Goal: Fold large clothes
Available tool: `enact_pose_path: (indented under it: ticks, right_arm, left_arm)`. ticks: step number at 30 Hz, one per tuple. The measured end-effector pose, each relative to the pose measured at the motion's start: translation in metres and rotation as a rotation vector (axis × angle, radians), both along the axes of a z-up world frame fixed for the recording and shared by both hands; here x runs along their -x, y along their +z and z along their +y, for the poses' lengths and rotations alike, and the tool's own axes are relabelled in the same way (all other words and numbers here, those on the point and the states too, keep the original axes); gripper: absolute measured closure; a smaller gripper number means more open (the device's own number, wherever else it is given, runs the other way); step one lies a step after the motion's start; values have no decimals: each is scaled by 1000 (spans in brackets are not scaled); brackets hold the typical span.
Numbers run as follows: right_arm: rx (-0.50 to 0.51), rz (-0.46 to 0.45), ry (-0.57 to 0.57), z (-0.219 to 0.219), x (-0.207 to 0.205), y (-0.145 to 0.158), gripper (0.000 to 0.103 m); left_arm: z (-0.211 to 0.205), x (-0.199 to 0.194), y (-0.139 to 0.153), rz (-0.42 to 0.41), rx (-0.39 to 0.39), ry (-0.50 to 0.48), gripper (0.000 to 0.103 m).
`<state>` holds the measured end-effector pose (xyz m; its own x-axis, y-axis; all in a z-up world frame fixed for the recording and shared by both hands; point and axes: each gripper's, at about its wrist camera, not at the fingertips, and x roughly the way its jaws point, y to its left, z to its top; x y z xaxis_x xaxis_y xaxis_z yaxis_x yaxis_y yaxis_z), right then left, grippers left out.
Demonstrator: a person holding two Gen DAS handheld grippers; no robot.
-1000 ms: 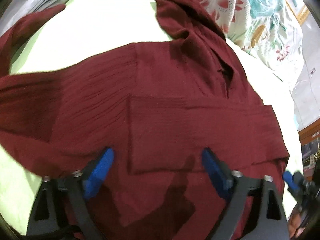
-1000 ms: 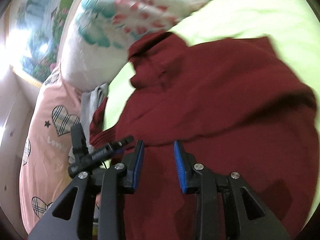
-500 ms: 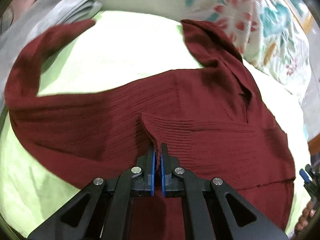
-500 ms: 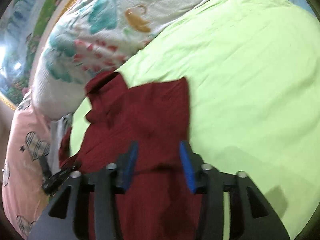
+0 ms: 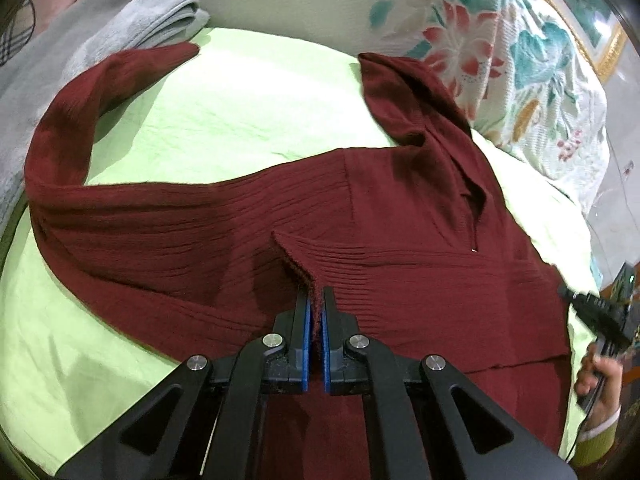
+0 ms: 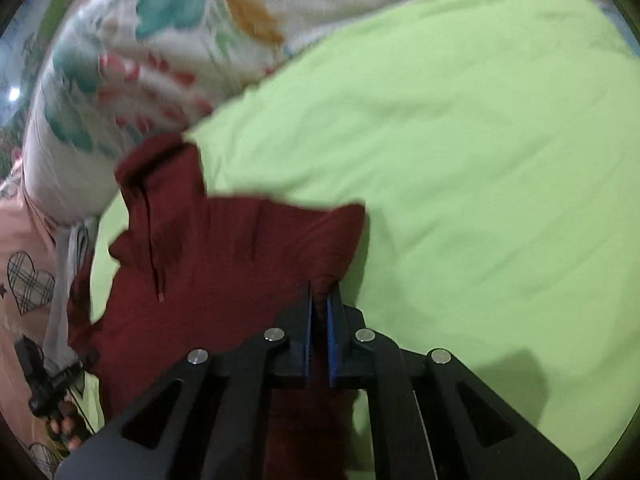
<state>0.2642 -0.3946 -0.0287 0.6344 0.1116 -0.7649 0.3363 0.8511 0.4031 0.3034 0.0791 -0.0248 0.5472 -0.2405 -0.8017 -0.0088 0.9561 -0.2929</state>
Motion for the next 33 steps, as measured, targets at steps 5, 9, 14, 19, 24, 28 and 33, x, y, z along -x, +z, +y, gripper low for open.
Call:
enact_pose_path:
  ticks: [5, 9, 14, 19, 24, 28, 33]
  right_arm:
    - [80, 58, -10, -4, -4, -3, 98]
    - [89, 55, -42, 6, 20, 7, 95]
    - [57, 32, 171, 67, 43, 10, 81]
    - [43, 67, 74, 64, 67, -3, 76]
    - [-9, -21, 102, 85, 90, 19, 48]
    - [-62, -32, 193, 114, 94, 24, 48]
    - [-72, -8, 244, 138, 98, 20, 47]
  left_arm:
    - [-8, -3, -8, 13, -45, -19, 100]
    - [-5, -2, -15, 29, -42, -25, 100]
    - [-4, -1, -16, 35, -50, -26, 99]
    - [20, 19, -10, 27, -66, 25, 98]
    - [65, 27, 9, 11, -10, 101, 85]
    - [101, 18, 34, -44, -62, 190, 66]
    - [138, -30, 58, -36, -160, 229, 41]
